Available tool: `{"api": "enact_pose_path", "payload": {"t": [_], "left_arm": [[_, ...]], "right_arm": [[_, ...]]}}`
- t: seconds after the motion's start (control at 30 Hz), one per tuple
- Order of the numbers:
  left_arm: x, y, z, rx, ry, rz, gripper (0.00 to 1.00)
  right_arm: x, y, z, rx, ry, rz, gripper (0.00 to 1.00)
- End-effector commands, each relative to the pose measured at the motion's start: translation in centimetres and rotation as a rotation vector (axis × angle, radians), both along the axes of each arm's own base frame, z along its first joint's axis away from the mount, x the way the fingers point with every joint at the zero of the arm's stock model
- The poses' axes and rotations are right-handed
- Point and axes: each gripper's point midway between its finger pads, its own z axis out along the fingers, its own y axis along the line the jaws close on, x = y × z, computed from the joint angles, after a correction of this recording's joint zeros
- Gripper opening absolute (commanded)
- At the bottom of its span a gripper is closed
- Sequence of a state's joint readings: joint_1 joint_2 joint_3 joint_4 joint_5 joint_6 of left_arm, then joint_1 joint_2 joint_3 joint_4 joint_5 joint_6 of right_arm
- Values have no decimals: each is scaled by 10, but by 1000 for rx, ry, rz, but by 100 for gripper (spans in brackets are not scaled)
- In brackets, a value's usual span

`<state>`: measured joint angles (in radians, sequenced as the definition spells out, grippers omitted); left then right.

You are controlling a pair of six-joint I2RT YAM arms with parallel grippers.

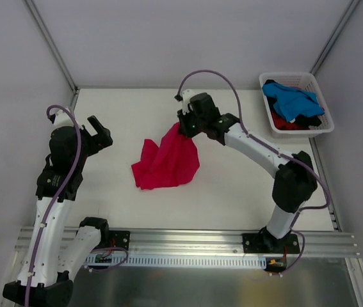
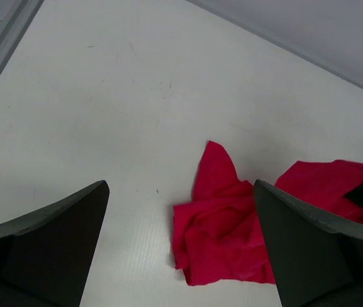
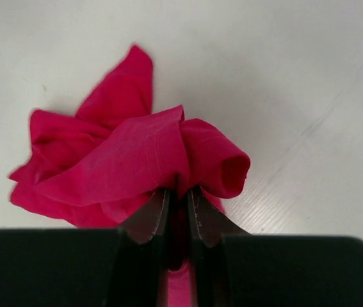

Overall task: Fold and stack the t-shirts
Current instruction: Move the tshirt to the center of the board, then flatten the tshirt out

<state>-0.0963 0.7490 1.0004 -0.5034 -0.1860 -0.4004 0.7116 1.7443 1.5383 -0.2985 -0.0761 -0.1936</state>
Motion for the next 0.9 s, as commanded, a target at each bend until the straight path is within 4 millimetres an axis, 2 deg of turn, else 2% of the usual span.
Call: {"api": "enact_pose_path", "payload": {"t": [0.0,0.03,0.07,0.1,0.13,0.17,0.2,0.3,0.33,0.47,0.53,0.67,0.77,0.8,0.83,0.87], "left_arm": [[-1,-2,-5,29,9,-38,99],[0,-5,-9,40,21,-67,99],[-1,-8,-11,41,25,-89,99],[-2,-11,-14,43,32,-108,99],[-2,-14,-17,46,38,-129,99],[-3,-15,-22,50,50,-141,99],[-2,-16,-23,53,54,-149,99],[-2,-16,-30,54,71,-151,99],[-2,-16,-31,52,74,-149,99],[1,-16,-38,39,99,-137,99],[1,-16,-41,33,106,-133,99],[0,-20,-47,-13,120,-125,99],[0,-39,-50,-83,139,-211,99],[-1,-47,-50,-96,145,-254,97],[-4,-62,-50,-118,156,-344,91],[-4,-67,-44,-124,148,-375,90]], "right_arm": [[5,20,-68,-4,110,-16,0],[8,28,-62,-1,122,6,18],[1,26,-78,-50,184,9,35],[2,28,-72,-42,184,21,49],[1,31,-62,-40,166,44,77],[3,31,-49,-38,143,33,92],[4,29,-31,-20,108,30,99],[4,23,-3,2,50,22,99],[2,23,0,5,48,31,99],[-6,20,4,6,65,33,99],[-14,20,0,-3,76,38,99],[-25,15,8,-43,40,19,99],[-35,14,28,2,32,11,99],[-37,11,33,12,29,-2,99],[-36,7,38,18,24,-27,99],[-32,-4,43,11,9,-69,99]]}}
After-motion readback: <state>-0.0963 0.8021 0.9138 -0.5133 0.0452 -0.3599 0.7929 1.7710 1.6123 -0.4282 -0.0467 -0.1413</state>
